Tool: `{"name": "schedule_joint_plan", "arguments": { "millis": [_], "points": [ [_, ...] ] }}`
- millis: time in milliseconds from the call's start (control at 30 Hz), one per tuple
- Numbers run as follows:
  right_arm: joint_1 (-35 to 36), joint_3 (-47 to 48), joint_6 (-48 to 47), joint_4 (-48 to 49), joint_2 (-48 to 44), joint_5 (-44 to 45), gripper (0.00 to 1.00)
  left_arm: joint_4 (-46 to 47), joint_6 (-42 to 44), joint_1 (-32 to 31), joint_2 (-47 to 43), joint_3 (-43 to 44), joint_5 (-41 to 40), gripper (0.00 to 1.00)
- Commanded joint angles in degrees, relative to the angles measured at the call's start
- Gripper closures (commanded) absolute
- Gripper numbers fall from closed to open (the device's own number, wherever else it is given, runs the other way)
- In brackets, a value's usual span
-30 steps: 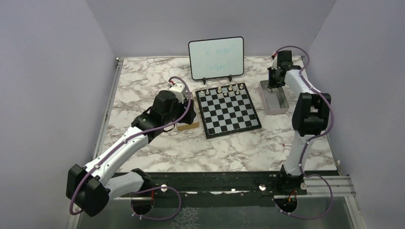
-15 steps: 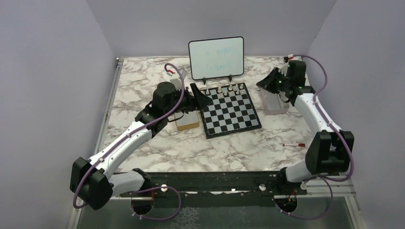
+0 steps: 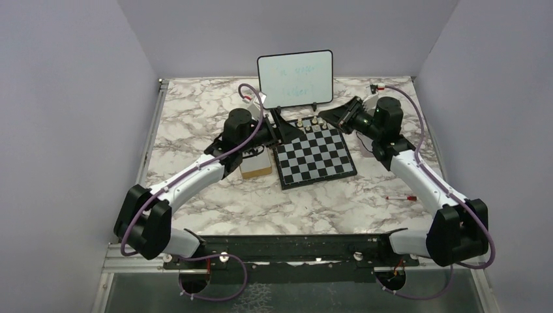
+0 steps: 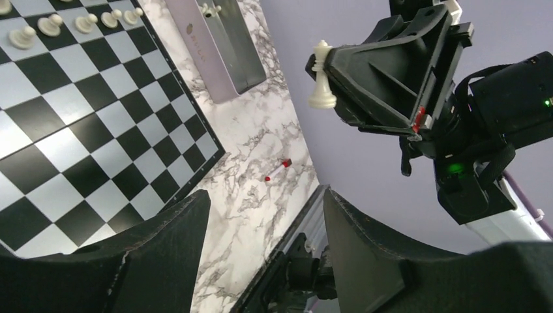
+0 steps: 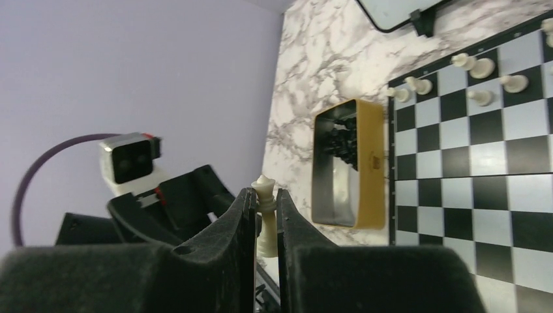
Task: Set up the chess pieces on the board
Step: Place the chess piece on the chessboard.
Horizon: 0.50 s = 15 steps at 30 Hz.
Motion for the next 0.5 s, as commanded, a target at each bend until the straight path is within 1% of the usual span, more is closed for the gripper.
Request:
{"name": "schedule_joint_plan", "arguments": {
  "millis": [0,267,467],
  "points": [
    [2.2,-1.2,6.2,7.4,-0.8,0.0,0.91,6.4,-4.7,-0.6,2.8,3.0,4.4,0.35],
    [4.4,-2.5,10.2,11.5,-0.5,-0.9,0.91,11.5,-7.5,-1.5,7.1,5.3,4.6,0.34],
    [5.2,-2.6,10.5,11.9,-0.9,-0.7,0.9,14.3,-9.1,-2.1,9.9,7.7,6.6,0.4]
  ]
}}
